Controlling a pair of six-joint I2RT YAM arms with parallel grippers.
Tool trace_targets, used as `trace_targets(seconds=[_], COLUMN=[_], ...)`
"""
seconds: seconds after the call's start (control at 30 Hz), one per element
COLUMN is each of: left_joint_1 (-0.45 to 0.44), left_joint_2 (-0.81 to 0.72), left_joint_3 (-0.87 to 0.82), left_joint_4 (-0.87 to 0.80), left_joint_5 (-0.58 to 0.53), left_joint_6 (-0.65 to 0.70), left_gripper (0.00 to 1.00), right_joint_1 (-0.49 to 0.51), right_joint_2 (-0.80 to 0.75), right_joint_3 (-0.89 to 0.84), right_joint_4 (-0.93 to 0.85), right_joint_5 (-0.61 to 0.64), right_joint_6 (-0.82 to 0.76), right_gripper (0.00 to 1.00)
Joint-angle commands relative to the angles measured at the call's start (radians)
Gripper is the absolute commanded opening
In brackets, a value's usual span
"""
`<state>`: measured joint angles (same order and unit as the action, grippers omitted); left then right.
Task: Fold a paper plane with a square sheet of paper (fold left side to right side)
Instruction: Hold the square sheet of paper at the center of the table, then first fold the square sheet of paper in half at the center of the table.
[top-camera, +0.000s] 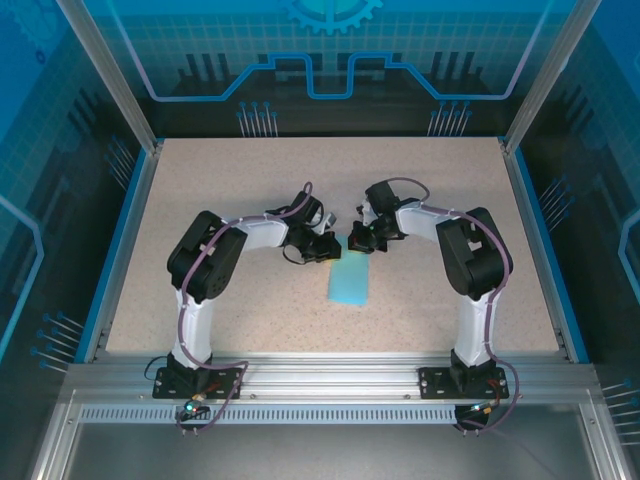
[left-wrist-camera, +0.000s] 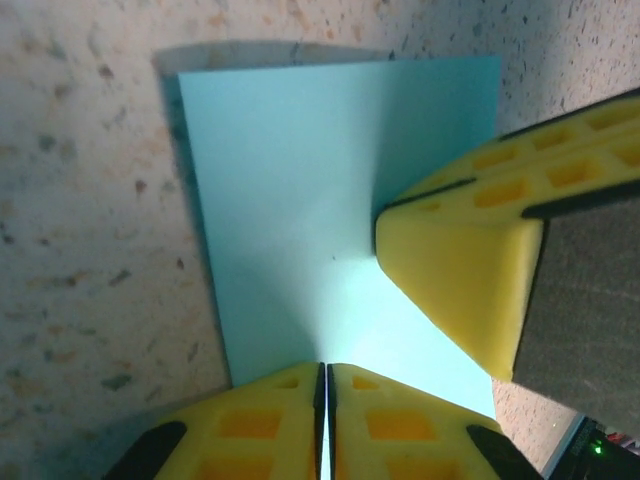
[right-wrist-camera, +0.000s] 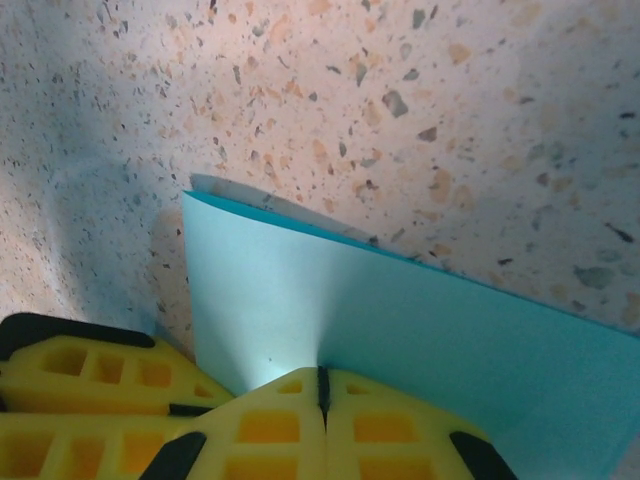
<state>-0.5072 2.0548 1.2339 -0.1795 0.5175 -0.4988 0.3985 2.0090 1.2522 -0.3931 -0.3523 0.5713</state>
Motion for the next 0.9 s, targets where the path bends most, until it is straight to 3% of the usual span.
trace_targets(seconds=[0.0, 0.3, 0.87], left_joint_1=[-0.011, -0.018, -0.040], left_joint_2=[-0.053, -0.014, -0.052], left_joint_3=[-0.033, -0.022, -0.105], left_joint_4=[-0.030, -0.039, -0.131], left_joint_5=[0.048, 0.096, 0.088], left_joint_6=[-0.009, -0.002, 0.075], left_gripper=[0.14, 0.13, 0.12], right_joint_1=[0.007, 0.015, 0.012], right_joint_2=[0.056, 0.067, 0.086], right_joint_3=[-0.009, -0.001, 0.024], right_joint_4=[-0.093, -0.105, -0.144], right_joint_5=[0.046, 0.046, 0.072], right_joint_6=[-0.002, -0.006, -0.004], right_gripper=[0.04, 0.04, 0.04])
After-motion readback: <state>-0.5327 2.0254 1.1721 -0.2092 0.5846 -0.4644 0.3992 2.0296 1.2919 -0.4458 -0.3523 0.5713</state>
